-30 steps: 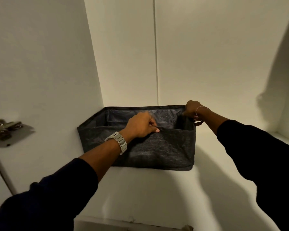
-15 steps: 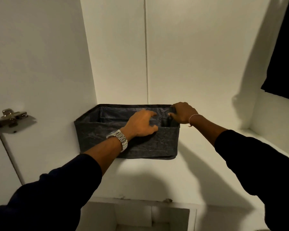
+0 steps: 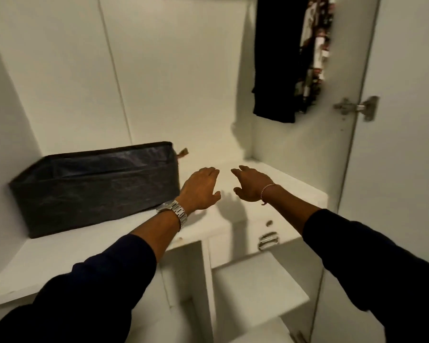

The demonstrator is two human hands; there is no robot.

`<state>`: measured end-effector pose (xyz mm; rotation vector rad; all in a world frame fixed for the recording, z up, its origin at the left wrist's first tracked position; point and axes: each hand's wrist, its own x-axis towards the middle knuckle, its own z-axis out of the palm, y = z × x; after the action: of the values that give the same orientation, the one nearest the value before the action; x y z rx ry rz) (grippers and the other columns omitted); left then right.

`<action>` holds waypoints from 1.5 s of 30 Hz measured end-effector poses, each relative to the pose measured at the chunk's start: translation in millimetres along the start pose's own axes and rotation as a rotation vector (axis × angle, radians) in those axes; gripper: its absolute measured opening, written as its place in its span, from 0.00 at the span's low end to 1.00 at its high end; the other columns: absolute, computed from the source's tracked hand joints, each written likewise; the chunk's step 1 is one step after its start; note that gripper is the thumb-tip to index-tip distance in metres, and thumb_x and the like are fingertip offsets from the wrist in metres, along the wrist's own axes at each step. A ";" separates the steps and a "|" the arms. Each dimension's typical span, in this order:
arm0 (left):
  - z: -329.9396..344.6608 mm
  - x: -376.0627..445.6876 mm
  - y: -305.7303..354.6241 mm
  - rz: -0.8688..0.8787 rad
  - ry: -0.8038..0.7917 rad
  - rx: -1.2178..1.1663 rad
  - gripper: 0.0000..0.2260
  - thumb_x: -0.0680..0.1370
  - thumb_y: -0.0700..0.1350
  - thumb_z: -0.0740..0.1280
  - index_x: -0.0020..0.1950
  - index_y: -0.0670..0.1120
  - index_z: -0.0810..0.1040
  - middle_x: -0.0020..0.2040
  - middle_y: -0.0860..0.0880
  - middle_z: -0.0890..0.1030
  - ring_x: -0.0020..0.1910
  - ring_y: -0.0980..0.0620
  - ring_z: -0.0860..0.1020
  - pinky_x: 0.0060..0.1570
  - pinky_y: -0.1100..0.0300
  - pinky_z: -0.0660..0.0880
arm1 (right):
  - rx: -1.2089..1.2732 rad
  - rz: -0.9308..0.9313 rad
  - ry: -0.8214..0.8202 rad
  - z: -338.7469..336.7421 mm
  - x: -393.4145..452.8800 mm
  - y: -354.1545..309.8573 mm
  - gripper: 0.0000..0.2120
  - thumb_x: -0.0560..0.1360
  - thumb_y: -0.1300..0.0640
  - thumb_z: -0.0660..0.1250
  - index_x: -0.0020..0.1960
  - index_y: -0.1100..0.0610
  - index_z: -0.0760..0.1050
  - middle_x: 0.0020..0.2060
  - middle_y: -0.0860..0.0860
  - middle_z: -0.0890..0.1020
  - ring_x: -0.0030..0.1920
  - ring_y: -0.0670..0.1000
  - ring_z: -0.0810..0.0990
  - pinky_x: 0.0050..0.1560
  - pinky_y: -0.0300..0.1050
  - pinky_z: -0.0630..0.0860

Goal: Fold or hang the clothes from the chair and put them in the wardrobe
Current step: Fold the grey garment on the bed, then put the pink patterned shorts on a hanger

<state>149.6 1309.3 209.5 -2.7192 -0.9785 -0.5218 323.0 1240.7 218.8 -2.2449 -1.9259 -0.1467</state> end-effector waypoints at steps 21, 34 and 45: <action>41.4 -82.5 569.4 0.723 -0.232 -0.251 0.28 0.79 0.53 0.66 0.76 0.43 0.64 0.74 0.43 0.70 0.68 0.40 0.72 0.65 0.45 0.72 | -0.033 0.853 -0.036 -2.7 -563.0 284.9 0.31 0.78 0.52 0.68 0.77 0.55 0.62 0.72 0.56 0.70 0.68 0.60 0.73 0.63 0.57 0.76; 4.8 -179.6 908.6 1.198 -0.179 -0.327 0.27 0.77 0.56 0.66 0.72 0.45 0.67 0.68 0.44 0.74 0.64 0.41 0.73 0.62 0.44 0.72 | -0.072 1.274 -0.028 -49.5 -878.4 396.6 0.28 0.77 0.53 0.68 0.74 0.57 0.65 0.70 0.58 0.71 0.67 0.62 0.73 0.62 0.58 0.76; -0.1 -250.5 1136.6 1.556 -0.211 -0.384 0.28 0.78 0.55 0.66 0.74 0.43 0.67 0.69 0.42 0.73 0.67 0.40 0.72 0.64 0.44 0.71 | -0.039 1.607 -0.098 -46.1 -1069.0 467.5 0.31 0.78 0.49 0.67 0.77 0.56 0.61 0.74 0.57 0.67 0.71 0.62 0.69 0.67 0.59 0.72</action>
<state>704.9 302.3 30.0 -2.8240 1.3556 -0.0657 619.5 127.8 26.1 -3.0122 0.2762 0.1585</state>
